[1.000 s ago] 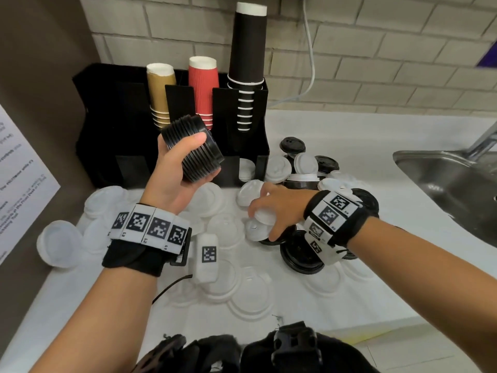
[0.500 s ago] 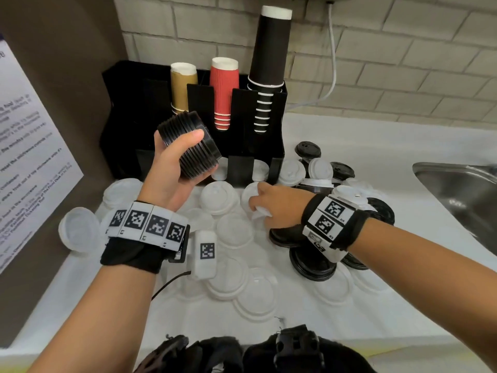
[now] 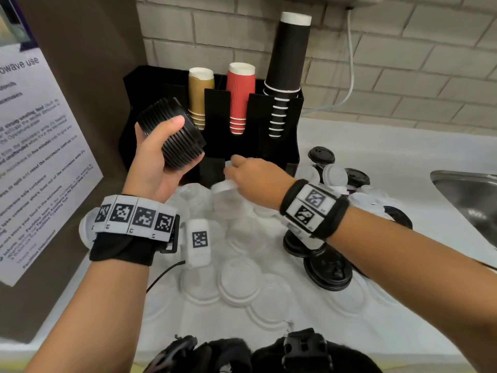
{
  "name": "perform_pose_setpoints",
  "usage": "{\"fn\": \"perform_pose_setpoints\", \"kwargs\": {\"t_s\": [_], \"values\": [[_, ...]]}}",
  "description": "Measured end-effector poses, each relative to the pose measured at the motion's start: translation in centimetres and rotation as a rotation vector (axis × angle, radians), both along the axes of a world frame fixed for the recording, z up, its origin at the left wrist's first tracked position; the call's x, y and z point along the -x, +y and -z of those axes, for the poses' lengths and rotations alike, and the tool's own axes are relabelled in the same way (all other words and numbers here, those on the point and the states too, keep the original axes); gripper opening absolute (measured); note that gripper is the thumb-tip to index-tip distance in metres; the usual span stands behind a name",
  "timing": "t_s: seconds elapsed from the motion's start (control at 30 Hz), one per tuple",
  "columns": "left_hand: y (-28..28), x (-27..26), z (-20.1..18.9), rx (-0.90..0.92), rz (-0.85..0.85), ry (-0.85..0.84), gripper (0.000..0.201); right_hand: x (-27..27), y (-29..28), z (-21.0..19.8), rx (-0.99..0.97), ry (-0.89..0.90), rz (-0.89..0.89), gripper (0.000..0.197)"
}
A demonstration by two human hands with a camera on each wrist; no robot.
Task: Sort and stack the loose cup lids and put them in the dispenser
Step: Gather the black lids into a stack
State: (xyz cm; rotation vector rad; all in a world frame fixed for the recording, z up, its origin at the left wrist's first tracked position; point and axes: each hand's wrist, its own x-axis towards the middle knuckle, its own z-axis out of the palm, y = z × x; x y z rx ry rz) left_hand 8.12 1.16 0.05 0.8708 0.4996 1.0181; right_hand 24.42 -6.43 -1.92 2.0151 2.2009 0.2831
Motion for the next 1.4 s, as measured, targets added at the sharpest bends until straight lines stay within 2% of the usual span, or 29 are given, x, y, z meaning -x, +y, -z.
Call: {"fn": "perform_pose_setpoints", "kwargs": {"t_s": [0.1,0.17,0.3,0.4,0.53,0.6,0.73,0.9,1.0,1.07,1.23,1.33,1.4], "values": [[0.4,0.6,-0.2,-0.016,-0.018,0.0,0.085,2.6,1.7,1.2,-0.06,-0.047,-0.054,0.035],[0.6,0.9,-0.2,-0.018,-0.026,0.001,0.083,3.5,2.5,2.2,0.03,-0.036,-0.092,0.041],[0.9,1.1,0.1,-0.013,-0.032,0.011,0.084,3.2,2.3,2.4,0.212,0.223,-0.107,0.072],[0.6,0.4,0.4,0.0,-0.012,0.031,0.086,1.2,1.3,0.7,0.2,0.407,-0.093,0.061],[-0.5,-1.4,1.3,0.026,0.036,0.078,0.084,-3.4,-1.2,-2.4,0.071,0.473,-0.006,0.037],[-1.2,-2.4,2.0,0.045,0.073,0.091,0.084,-6.3,-2.8,-3.2,0.092,0.437,0.105,0.029],[-2.2,-3.7,3.2,0.089,0.141,0.086,0.086,-10.0,-5.4,-2.4,0.319,0.298,0.302,0.022],[-2.2,-4.4,3.3,0.086,0.172,0.046,0.084,-10.6,-5.1,1.2,0.409,0.32,0.432,0.051],[-2.1,-4.3,3.2,0.07,0.171,0.043,0.083,-9.6,-4.3,2.9,0.388,0.288,0.4,0.067],[-2.0,-4.2,3.2,0.063,0.166,0.053,0.084,-9.0,-3.9,3.3,0.379,0.247,0.372,0.07],[-1.5,-3.4,3.3,0.059,0.137,0.066,0.083,-8.9,-3.6,0.6,0.426,0.187,0.395,0.076],[-1.2,-3.0,3.2,0.046,0.116,0.071,0.083,-8.5,-2.8,-2.2,0.631,0.163,0.446,0.08],[-1.1,-2.9,3.1,0.043,0.115,0.07,0.084,-7.6,-2.3,-3.1,0.751,0.237,0.441,0.076]]}}
